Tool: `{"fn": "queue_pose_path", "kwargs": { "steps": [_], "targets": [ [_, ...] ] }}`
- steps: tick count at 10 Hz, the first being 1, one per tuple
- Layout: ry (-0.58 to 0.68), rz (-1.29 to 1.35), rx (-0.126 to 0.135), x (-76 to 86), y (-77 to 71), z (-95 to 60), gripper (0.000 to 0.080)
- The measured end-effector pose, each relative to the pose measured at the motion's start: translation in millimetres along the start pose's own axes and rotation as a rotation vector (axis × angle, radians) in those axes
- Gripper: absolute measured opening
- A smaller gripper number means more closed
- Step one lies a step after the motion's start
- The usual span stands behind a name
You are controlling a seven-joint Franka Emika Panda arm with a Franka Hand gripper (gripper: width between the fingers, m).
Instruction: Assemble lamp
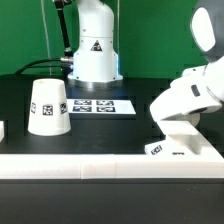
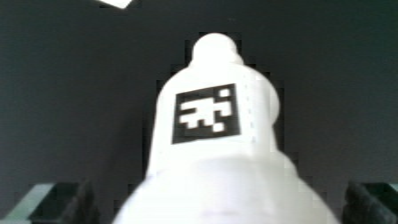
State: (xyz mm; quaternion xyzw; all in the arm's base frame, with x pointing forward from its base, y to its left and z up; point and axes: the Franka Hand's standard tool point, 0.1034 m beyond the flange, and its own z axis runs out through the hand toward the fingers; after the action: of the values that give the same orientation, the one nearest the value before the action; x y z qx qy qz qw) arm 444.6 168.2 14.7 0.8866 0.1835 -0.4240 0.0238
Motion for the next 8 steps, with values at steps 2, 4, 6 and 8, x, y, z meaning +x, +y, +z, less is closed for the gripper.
{"fn": "queue_pose_path", "kwargs": {
  "steps": [2,4,6,8],
  "targets": [
    [0.000,0.000,0.001,1.8,0.1,2.4,0.0699],
    [-0.001,0.000,0.002,2.3,-0.1,3.0,0.0699],
    [0.002,0.001,0.004,3.3,-0.4,1.3,0.0574],
    [0.002,0.001,0.004,3.4,-0.4,1.4,0.0574]
  ]
}}
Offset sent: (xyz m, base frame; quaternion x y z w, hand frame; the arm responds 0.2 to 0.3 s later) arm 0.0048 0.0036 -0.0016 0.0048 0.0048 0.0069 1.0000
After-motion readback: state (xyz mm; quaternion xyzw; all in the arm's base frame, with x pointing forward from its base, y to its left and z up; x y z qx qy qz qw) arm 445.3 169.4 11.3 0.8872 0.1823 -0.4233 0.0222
